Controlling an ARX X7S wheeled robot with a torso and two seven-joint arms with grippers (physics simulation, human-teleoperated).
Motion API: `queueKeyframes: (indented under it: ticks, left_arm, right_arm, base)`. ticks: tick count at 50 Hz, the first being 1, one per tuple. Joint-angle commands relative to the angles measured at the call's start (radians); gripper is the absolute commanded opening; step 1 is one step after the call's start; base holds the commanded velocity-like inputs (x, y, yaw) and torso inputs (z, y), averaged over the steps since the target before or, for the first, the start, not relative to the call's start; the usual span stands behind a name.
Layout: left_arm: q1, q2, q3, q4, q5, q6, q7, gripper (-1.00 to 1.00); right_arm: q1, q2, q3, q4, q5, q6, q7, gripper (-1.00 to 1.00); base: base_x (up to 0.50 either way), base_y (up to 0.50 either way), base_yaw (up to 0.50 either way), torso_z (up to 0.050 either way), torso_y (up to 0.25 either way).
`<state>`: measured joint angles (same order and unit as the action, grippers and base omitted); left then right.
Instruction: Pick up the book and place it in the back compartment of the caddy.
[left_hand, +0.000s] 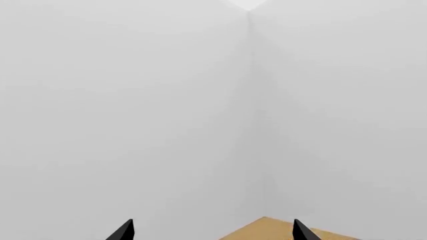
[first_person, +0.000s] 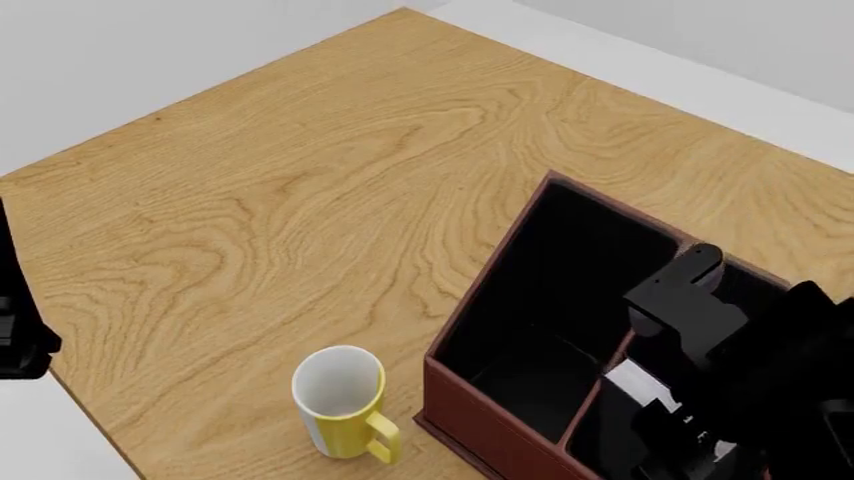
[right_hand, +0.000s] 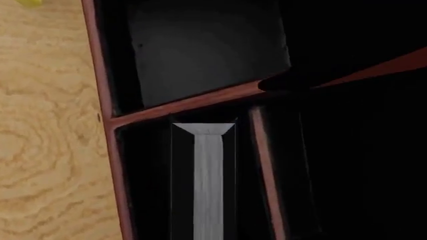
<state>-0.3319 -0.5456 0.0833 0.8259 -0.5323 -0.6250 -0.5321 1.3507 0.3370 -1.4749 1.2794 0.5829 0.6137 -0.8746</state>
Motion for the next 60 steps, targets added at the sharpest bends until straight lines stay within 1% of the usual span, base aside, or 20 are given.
queueKeyframes:
  ticks: [1,20,29,31,32,37,47,60]
  left_arm:
    - [-0.003,-0.002,0.006,-0.003,-0.001,0.000,0.000,1.00]
    - [0.011,-0.005,0.018,-0.018,0.011,0.017,0.003,1.00]
    - [0.007,-0.005,0.024,-0.019,0.008,0.013,0.001,1.00]
    - [0.006,-0.005,0.026,-0.020,0.007,0.011,0.001,1.00]
    - [0.005,-0.006,0.025,-0.019,0.005,0.009,0.000,1.00]
    - [0.006,-0.005,0.020,-0.018,-0.001,0.012,0.000,1.00]
    - [0.010,-0.007,0.012,-0.019,-0.010,0.020,0.002,1.00]
    - [0.011,-0.008,0.005,-0.017,-0.020,0.033,0.007,1.00]
  right_arm:
    - [-0.040,-0.017,0.094,0.029,-0.169,-0.026,-0.003,-1.00]
    - [-0.110,-0.037,0.358,0.029,-0.421,-0.020,0.012,-1.00]
    - [-0.140,-0.038,0.432,0.029,-0.500,-0.016,0.004,-1.00]
    - [-0.139,-0.038,0.445,0.029,-0.515,-0.009,0.034,-1.00]
    - [-0.126,-0.037,0.451,0.029,-0.517,-0.011,0.013,1.00]
    - [-0.082,-0.031,0.457,0.029,-0.541,-0.023,-0.003,1.00]
    - [-0.062,-0.026,0.469,0.029,-0.560,-0.022,0.005,1.00]
    - [0.064,-0.005,0.464,0.025,-0.586,-0.006,0.031,1.00]
  base:
    - [0.00,0.00,0.00,0.000,0.000]
    - [0.00,0.00,0.00,0.000,0.000]
    - [0.00,0.00,0.00,0.000,0.000]
    - [0.00,0.00,0.00,0.000,0.000]
    - [0.00,0.00,0.00,0.000,0.000]
    - [0.01,0.00,0.00,0.000,0.000]
    - [0.00,0.00,0.00,0.000,0.000]
    - [0.00,0.00,0.00,0.000,0.004]
